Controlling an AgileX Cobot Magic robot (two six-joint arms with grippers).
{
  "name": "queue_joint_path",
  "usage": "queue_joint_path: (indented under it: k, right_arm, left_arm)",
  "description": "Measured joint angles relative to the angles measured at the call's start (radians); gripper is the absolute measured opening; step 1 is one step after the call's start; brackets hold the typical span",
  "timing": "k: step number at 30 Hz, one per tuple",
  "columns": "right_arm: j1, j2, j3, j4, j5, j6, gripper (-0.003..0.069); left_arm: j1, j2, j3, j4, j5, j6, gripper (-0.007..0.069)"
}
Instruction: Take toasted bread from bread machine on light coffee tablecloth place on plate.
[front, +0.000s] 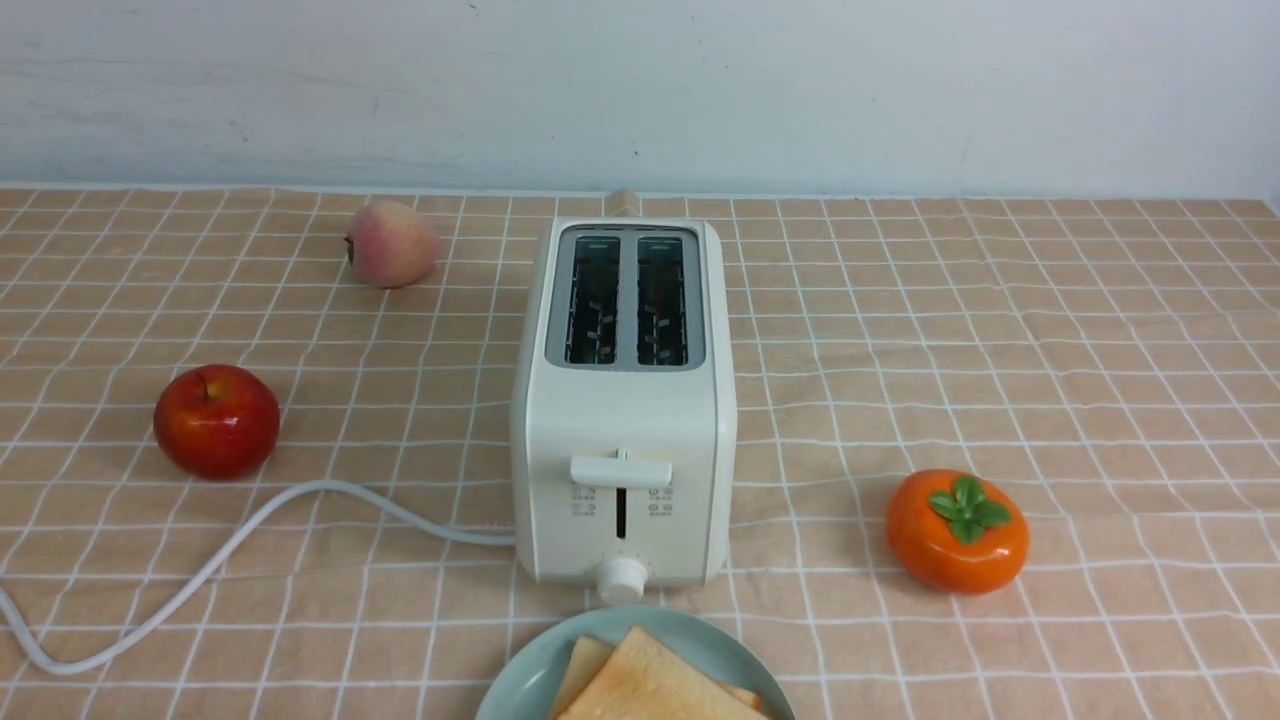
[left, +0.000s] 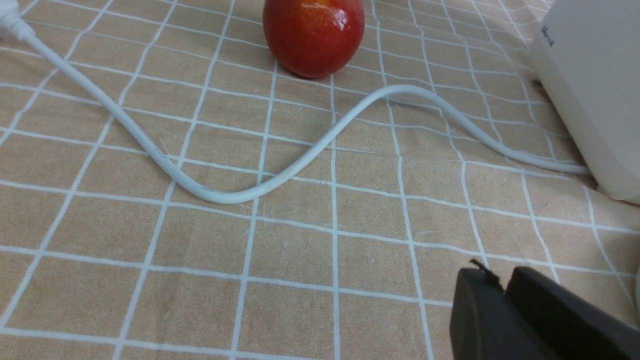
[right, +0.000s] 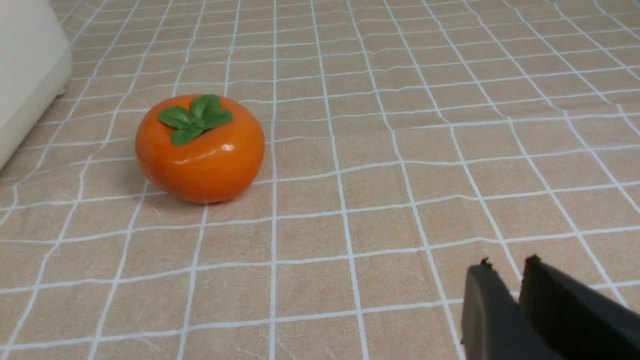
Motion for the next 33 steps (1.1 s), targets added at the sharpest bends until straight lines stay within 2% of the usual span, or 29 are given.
queue_joint_path:
  k: [33]
  right_arm:
    - [0.0,0.0,0.0,0.003,0.002,0.0,0.0141]
  left_arm:
    - [0.0,0.0,0.0,0.0,0.0,0.0,0.0089]
